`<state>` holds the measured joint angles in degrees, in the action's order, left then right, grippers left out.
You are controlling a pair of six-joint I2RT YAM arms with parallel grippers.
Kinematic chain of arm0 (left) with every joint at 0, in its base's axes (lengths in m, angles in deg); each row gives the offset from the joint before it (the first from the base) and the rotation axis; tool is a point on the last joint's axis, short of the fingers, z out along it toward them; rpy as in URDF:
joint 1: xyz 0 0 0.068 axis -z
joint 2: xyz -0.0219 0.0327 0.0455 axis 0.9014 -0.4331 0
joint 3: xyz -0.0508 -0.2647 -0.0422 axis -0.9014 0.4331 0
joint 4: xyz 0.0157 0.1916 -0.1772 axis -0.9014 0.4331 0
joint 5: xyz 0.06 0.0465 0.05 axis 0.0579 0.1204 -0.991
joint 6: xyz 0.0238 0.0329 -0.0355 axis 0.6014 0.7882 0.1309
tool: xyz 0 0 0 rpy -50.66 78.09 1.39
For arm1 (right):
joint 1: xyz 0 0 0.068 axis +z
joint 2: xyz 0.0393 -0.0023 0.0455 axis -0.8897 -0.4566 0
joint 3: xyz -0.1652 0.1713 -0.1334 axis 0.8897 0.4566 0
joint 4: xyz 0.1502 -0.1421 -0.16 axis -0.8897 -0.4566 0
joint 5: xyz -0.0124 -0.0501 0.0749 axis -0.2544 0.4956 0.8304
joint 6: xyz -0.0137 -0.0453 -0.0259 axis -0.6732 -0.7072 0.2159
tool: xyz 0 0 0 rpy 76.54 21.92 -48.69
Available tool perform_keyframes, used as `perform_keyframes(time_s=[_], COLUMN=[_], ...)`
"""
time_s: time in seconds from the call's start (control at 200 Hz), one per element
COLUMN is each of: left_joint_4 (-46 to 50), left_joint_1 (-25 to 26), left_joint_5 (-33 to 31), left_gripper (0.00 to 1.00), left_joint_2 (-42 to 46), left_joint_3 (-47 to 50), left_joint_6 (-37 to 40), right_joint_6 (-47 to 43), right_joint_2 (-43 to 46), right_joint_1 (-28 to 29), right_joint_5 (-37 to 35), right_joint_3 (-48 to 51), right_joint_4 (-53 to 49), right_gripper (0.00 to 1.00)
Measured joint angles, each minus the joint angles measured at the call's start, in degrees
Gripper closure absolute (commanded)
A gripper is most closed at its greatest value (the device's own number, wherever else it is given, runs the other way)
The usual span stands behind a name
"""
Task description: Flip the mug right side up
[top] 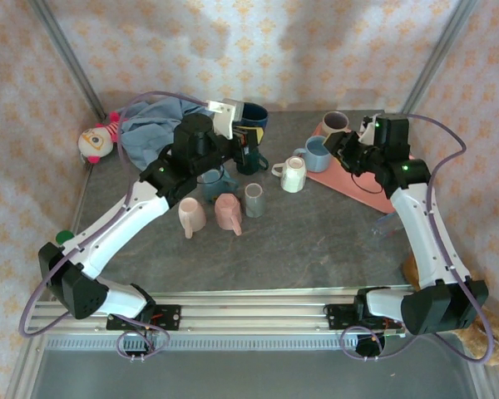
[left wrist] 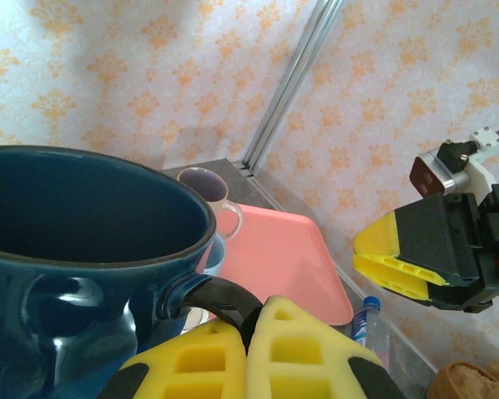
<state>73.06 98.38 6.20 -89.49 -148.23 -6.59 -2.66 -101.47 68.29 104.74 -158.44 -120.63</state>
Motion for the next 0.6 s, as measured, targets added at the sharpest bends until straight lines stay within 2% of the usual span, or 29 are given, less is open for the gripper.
perform_keyframes(time_s=[0.285, 0.601], left_joint_4=[-4.85, -13.7], left_joint_1=[0.0, 4.28], left_joint_5=[0.87, 4.68], left_gripper=[1.0, 1.0], left_joint_2=[-1.38, -5.05], left_joint_3=[1.62, 3.39], left_joint_6=[0.22, 3.1], right_joint_6=[-2.69, -5.62], right_joint_2=[-0.02, -2.32], right_joint_1=[-0.85, -8.92], right_joint_5=[1.27, 2.01], right_joint_3=[0.87, -1.18], right_joint_4=[-0.63, -4.61], right_gripper=[0.61, 0.62])
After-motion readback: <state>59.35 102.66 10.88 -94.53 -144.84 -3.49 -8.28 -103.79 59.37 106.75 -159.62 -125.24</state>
